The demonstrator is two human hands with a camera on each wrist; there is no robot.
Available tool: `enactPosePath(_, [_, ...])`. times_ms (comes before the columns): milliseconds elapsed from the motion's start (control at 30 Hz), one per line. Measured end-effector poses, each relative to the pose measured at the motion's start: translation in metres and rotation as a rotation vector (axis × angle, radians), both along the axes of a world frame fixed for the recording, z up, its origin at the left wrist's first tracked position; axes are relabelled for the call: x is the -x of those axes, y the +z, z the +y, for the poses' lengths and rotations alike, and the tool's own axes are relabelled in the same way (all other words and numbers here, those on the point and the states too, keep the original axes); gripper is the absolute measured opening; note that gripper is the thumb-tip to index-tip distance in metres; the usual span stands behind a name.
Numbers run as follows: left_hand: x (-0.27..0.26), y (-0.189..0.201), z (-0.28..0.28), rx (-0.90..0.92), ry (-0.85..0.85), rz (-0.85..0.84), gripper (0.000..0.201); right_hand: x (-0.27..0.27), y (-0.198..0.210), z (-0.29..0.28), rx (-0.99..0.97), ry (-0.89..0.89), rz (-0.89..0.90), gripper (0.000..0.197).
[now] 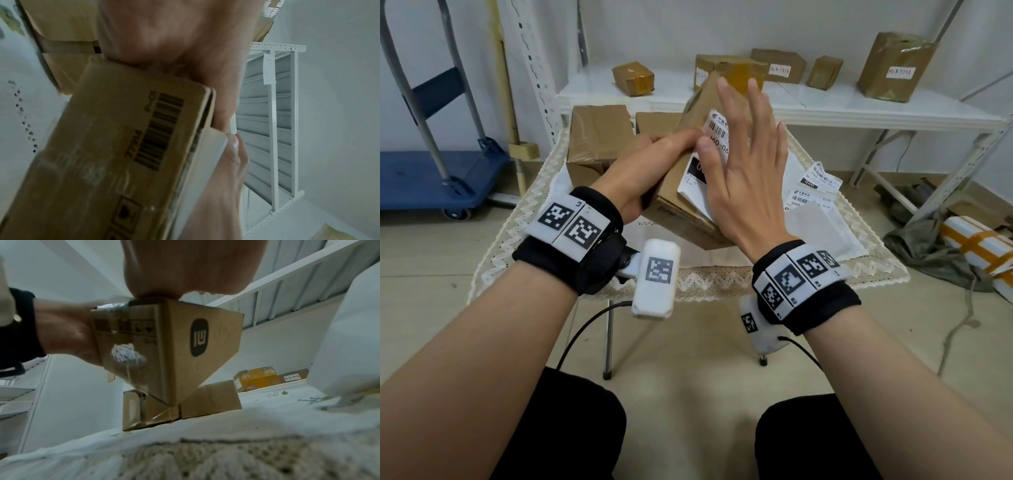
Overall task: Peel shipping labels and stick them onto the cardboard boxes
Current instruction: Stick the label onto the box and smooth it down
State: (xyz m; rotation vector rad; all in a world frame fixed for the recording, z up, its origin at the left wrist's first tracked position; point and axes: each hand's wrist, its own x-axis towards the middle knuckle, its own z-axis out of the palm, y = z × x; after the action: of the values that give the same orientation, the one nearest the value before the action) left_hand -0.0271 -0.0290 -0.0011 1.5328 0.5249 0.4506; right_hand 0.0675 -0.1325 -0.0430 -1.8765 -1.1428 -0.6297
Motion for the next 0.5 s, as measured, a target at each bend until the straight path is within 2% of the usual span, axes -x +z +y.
enactPosePath(133, [-0.001, -0.002, 0.003, 0.049, 0.026, -0.062, 0.041, 0.004, -0.001, 0.001, 0.002, 0.017, -0.009, 0.061])
enactPosePath(300, [-0.003, -0.004, 0.006, 0.131, 0.029, -0.110, 0.021, 0.005, -0.001, 0.000, 0.005, 0.042, 0.001, 0.062])
enactPosePath(367, [-0.004, -0.006, 0.008, 0.126, 0.037, -0.100, 0.031, 0.002, 0.001, -0.002, -0.016, 0.050, 0.027, 0.063])
enactPosePath(500, [-0.009, -0.012, 0.014, 0.063, 0.073, -0.041, 0.074, -0.008, 0.011, -0.005, -0.173, 0.004, 0.096, 0.060])
